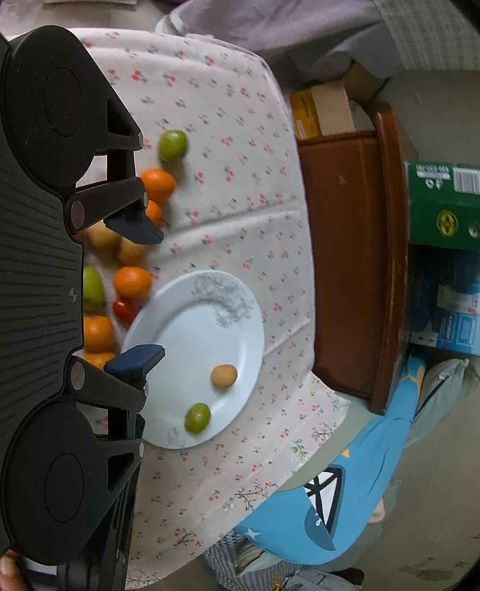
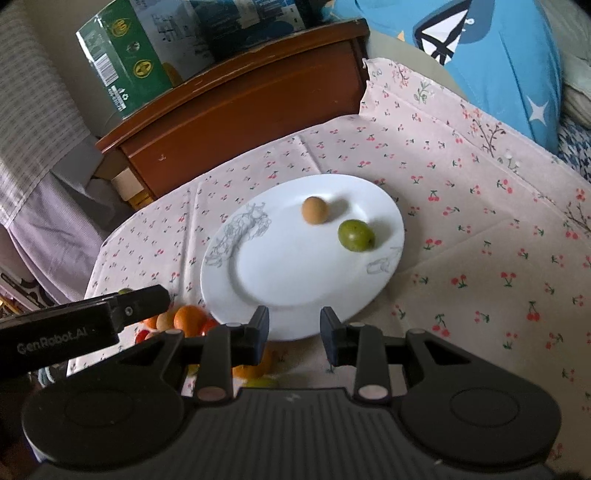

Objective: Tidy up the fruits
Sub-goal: 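Grasp a second brown kiwi with the left tool while the right tool grasps a green lime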

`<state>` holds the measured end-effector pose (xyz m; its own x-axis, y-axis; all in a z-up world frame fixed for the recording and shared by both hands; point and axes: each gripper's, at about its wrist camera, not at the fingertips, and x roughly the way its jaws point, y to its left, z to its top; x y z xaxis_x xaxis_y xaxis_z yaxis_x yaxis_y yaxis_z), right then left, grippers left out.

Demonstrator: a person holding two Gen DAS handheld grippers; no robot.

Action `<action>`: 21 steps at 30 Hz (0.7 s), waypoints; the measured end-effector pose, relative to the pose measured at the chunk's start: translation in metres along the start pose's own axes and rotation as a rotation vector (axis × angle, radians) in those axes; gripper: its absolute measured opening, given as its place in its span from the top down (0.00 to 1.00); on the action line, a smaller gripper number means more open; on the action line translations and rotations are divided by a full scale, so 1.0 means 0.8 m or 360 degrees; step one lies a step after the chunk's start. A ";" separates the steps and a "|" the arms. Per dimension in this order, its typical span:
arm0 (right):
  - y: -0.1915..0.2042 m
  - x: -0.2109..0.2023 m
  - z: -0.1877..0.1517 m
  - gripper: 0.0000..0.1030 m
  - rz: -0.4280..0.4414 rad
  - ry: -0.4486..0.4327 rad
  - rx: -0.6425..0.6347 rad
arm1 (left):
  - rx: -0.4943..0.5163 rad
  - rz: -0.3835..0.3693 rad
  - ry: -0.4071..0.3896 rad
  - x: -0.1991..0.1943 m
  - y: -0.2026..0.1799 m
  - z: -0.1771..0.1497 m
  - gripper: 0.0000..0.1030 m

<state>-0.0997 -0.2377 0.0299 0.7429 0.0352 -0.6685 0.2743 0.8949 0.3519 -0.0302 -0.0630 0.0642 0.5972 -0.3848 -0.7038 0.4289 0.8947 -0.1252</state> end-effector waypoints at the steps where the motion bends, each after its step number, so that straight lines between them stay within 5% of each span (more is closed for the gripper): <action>1: 0.000 -0.003 -0.003 0.68 0.0004 0.0005 0.0001 | -0.0008 0.0006 0.0011 -0.002 0.002 -0.004 0.42; 21: 0.014 -0.020 -0.051 0.63 0.0048 0.0109 -0.0086 | 0.0035 -0.0027 0.0164 -0.036 -0.002 -0.087 0.41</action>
<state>-0.1334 -0.2103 0.0176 0.7062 0.0914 -0.7021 0.2176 0.9157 0.3380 -0.0954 -0.0374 0.0360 0.5173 -0.3732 -0.7701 0.4537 0.8826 -0.1230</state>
